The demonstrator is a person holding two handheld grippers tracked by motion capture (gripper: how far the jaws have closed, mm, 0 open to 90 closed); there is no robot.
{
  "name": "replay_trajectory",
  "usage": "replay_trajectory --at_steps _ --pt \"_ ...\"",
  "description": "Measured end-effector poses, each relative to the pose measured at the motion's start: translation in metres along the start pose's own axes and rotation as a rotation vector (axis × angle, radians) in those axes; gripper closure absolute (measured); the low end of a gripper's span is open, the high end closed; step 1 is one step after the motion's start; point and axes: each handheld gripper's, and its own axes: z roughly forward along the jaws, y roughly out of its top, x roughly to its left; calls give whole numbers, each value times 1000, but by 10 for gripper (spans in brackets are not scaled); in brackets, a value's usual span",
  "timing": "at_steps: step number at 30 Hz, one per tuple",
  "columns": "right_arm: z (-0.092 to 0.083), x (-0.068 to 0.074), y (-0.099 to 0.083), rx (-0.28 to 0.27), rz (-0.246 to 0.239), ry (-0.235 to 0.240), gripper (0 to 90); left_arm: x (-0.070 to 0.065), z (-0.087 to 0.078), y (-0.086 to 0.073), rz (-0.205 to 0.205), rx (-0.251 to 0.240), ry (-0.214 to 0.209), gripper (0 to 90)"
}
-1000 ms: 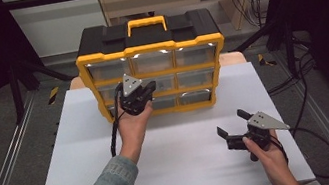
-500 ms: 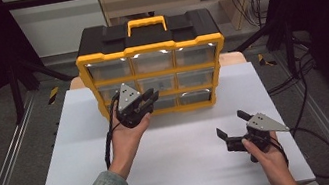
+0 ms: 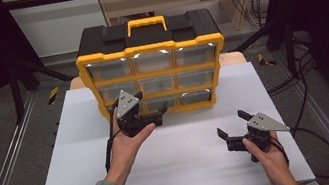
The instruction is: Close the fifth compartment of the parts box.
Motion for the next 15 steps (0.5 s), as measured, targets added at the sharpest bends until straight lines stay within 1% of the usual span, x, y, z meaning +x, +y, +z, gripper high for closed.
replay_trajectory --at_steps 2,6,7,8,9,15 --pt "0 0 0 0 1 -1 21 0 0 0 -8 -3 -1 52" --pt "0 0 0 0 4 -2 21 -1 -3 0 -5 -7 -5 41" --pt "0 1 0 0 6 -2 21 -1 -4 -1 -10 -10 -4 40" --pt "0 1 0 0 6 -1 21 -1 -5 -1 -6 -6 -2 40" --pt "0 1 0 0 6 -1 21 -2 -5 -3 -11 -4 -1 40" --pt "-1 1 0 -1 4 2 21 3 -12 -2 -14 -18 3 28"
